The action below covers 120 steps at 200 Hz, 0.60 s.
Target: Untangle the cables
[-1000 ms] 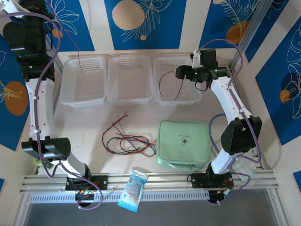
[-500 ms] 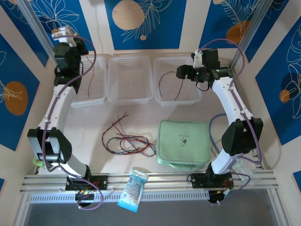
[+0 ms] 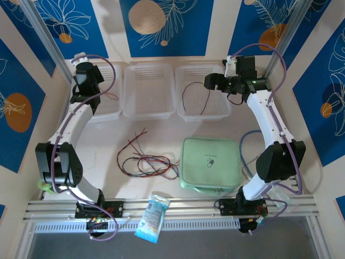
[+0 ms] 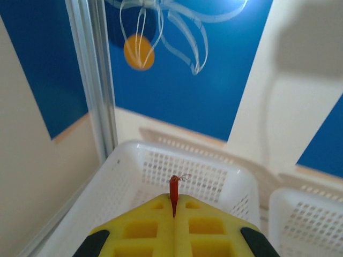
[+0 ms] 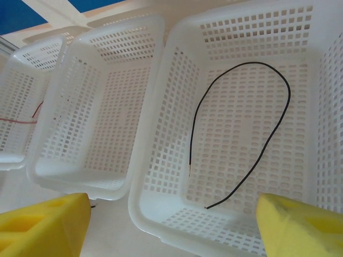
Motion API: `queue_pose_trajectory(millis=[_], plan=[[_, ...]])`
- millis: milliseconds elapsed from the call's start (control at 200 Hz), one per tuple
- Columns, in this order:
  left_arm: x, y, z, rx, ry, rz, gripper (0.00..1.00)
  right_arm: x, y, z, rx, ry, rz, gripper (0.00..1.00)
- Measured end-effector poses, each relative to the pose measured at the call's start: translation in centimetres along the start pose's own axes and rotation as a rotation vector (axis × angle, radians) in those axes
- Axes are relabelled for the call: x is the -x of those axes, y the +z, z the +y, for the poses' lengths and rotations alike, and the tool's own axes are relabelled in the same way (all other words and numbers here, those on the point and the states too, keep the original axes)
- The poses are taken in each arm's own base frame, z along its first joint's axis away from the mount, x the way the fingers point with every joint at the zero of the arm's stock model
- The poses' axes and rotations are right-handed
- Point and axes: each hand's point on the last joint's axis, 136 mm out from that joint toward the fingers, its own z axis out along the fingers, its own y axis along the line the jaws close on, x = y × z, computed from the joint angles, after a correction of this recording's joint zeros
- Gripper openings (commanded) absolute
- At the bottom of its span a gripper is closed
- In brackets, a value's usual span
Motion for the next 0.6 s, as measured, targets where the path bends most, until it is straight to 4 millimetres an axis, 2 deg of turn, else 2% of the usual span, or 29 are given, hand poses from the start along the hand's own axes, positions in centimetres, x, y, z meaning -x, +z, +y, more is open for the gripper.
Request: queue_pose_trajectory(millis=[140,235,350,475,600], plan=[[-5.3,3.2,0.8,0.059,0.011,0.165,0.0,-0.3,-0.5,-0.1,-0.003,0.004,-0.001,0.81],[-9.2,4.5,2.1,0.105,0.013,0.267,0.0,-0.8,-0.4,-0.3,-0.006,0.008,0.008,0.81],[-13.2,5.6,2.9,0.131,0.023,0.37,0.0,-1.3,-0.3,-0.5,-0.008,0.014,0.021,0.81],[-17.3,6.9,2.7,0.117,0.04,0.508,0.0,-1.5,-0.5,-1.0,-0.016,0.022,0.023,0.81],[-20.6,7.0,2.7,0.115,0.05,0.616,0.0,-1.4,-0.8,-1.1,-0.018,0.024,0.017,0.81]])
